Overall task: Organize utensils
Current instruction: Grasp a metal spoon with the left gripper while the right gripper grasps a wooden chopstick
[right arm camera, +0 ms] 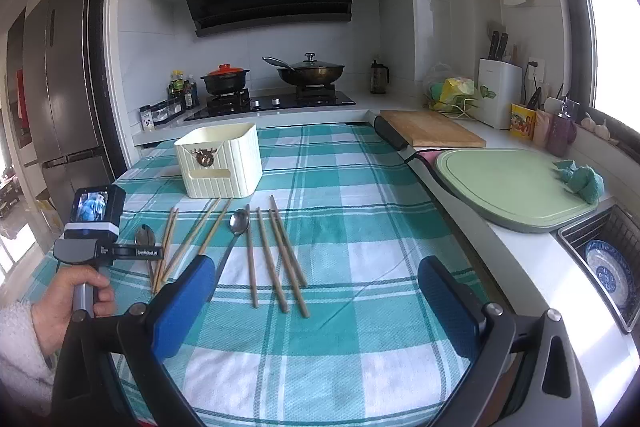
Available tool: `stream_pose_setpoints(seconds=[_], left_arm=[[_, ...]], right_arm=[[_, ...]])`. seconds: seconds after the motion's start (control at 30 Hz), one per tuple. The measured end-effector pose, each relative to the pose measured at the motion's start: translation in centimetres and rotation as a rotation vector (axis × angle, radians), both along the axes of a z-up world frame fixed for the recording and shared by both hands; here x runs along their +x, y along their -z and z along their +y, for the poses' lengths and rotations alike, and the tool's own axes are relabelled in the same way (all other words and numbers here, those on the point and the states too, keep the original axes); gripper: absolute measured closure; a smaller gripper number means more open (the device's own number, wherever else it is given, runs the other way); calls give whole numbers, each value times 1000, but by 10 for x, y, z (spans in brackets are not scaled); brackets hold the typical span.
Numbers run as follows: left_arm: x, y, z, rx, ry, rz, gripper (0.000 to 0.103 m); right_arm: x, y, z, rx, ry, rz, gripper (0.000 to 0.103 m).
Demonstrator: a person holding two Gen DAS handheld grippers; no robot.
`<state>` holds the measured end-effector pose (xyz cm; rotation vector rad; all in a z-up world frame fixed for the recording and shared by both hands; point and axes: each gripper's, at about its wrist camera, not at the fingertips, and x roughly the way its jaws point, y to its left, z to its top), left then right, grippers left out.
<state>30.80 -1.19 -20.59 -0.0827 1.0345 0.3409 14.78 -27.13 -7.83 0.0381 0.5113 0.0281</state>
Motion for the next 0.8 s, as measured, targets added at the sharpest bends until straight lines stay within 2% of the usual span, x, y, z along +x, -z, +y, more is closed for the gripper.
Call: stream_pose_setpoints(seconds=[0.2,0.3,0.37,0.47,0.5,0.6,0.67,0.77,0.8], left_arm=[[-21,-3,5,32,132,24,0],[-26,-4,13,46,186,26,0],[-26,-4,20,45,217,33,0],[-23,-1,31,-9,251,67,0],[-23,-1,35,-33,254,84,0],[-18,3,49,-130,242,127,0],[-20,3,48,-116,252,135,0],[-24,3,44,-96,283,120,0],[-24,3,42,-81,298,108,0]], right_arm=[[33,-5,-9,-64,-29,-4,0],[74,13,-10,-127,-58,76,0],[105,33,-9,-151,-99,161,0],[148,62,2,-168,-196,277,1],[161,70,8,-186,-228,308,4],[192,87,25,-193,-306,387,37],[209,96,34,-165,-355,440,46],[222,104,47,-176,-405,485,63],[227,108,51,-179,-414,505,73]])
